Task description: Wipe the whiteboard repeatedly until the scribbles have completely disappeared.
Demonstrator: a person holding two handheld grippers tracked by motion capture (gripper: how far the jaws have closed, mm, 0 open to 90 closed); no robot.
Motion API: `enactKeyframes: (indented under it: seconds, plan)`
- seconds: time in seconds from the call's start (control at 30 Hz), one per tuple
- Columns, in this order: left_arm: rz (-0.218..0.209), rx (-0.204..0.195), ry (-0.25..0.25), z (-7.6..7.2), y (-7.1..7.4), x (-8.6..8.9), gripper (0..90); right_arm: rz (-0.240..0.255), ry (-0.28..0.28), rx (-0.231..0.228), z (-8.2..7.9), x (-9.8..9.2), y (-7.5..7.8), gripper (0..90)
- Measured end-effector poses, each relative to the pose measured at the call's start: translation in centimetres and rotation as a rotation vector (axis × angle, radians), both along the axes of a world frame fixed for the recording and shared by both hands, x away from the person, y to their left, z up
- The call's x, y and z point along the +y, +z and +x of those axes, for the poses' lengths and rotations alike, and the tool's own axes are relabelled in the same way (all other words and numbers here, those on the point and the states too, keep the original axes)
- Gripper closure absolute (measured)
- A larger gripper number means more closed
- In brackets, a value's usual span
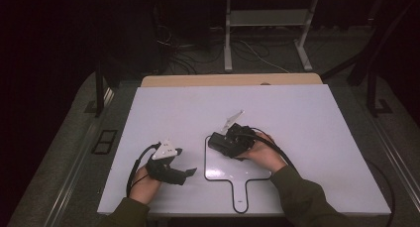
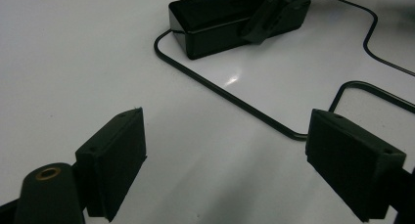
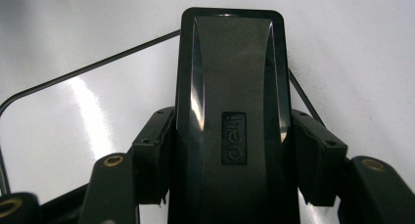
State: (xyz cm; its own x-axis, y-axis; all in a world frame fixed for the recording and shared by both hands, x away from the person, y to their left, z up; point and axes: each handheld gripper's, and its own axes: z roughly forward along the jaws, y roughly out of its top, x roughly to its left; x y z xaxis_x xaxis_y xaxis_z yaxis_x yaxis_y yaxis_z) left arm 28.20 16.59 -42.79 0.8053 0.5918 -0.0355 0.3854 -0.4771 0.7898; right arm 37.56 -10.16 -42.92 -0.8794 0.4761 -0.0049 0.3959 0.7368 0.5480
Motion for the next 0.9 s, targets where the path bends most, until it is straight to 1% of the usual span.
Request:
enactKeyframes:
  seconds: [0.1, 0.13, 0.17, 0.2, 0.23, 0.27, 0.3, 0.33, 0.37, 0.43, 0.47, 0.5, 0.57, 0.63, 0.7, 0.73, 0.77, 0.8, 0.83, 0.9]
  plan:
    - [-0.003, 0.002, 0.004, 0.0, 0.0, 0.0, 14.1, -0.006, -0.026, -0.003, 0.5, -0.6, 0.0, 38.8]
    - [-0.003, 0.002, 0.004, 0.0, 0.0, 0.0, 14.1, -0.006, -0.026, -0.003, 0.5, -0.6, 0.0, 38.8]
    - [-0.003, 0.001, 0.004, 0.0, 0.0, 0.0, 14.1, -0.007, -0.043, -0.003, 1.0, -1.1, 0.0, 38.8]
    - [-0.004, 0.001, 0.004, 0.0, 0.0, 0.0, 14.1, -0.007, -0.043, -0.003, 1.0, -1.1, 0.0, 38.8]
    - [-0.006, 0.001, 0.006, 0.0, 0.0, 0.0, 14.1, -0.013, -0.061, -0.001, 1.4, -1.7, 0.0, 38.8]
    - [-0.012, 0.001, 0.01, 0.0, 0.0, 0.0, 14.1, -0.013, -0.061, -0.001, 1.4, -1.7, 0.0, 38.8]
    - [-0.01, 0.001, 0.009, 0.0, 0.0, 0.0, 14.1, -0.008, -0.07, 0.003, 1.5, -1.9, 0.0, 38.8]
    - [-0.01, 0.001, 0.009, 0.0, 0.0, 0.0, 14.1, -0.012, -0.079, 0.001, 1.7, -2.1, 0.1, 38.8]
    - [-0.001, 0.0, 0.003, 0.0, 0.0, 0.0, 14.1, -0.013, -0.099, -0.001, 2.1, -2.7, 0.0, 38.8]
    - [-0.001, 0.0, 0.003, 0.0, 0.0, 0.0, 14.1, -0.02, -0.119, -0.006, 2.4, -3.2, 0.1, 38.8]
    - [-0.003, 0.001, 0.005, 0.0, 0.0, 0.0, 14.1, -0.02, -0.119, -0.006, 2.4, -3.2, 0.1, 38.8]
    - [-0.009, 0.001, 0.008, 0.0, 0.0, 0.0, 14.1, -0.021, -0.145, -0.003, 2.6, -3.7, 0.1, 38.8]
    - [-0.024, 0.001, 0.016, 0.0, -0.1, -0.1, 14.1, -0.022, -0.147, -0.005, 2.8, -4.0, 0.1, 38.8]
    - [-0.023, 0.001, 0.015, 0.0, -0.1, -0.1, 14.1, -0.018, -0.168, 0.005, 3.1, -4.4, 0.1, 38.8]
    - [-0.023, 0.001, 0.016, 0.0, -0.1, -0.1, 14.2, -0.015, -0.169, 0.008, 3.1, -4.4, 0.1, 38.8]
    - [-0.014, 0.001, 0.011, 0.0, 0.0, 0.0, 14.1, -0.021, -0.171, 0.005, 3.0, -4.3, 0.1, 38.8]
    - [-0.011, 0.001, 0.008, 0.0, 0.0, 0.0, 14.1, -0.019, -0.158, 0.003, 2.9, -4.0, 0.1, 38.8]
    - [-0.009, 0.0, 0.007, 0.0, 0.0, 0.0, 14.1, -0.019, -0.158, 0.003, 2.9, -4.0, 0.1, 38.8]
    - [-0.023, 0.001, 0.016, 0.0, -0.1, -0.2, 14.1, -0.016, -0.148, 0.001, 2.9, -3.8, 0.1, 38.8]
    - [-0.023, 0.0, 0.015, 0.0, -0.1, -0.2, 14.1, -0.018, -0.126, 0.001, 2.7, -3.2, 0.1, 38.8]
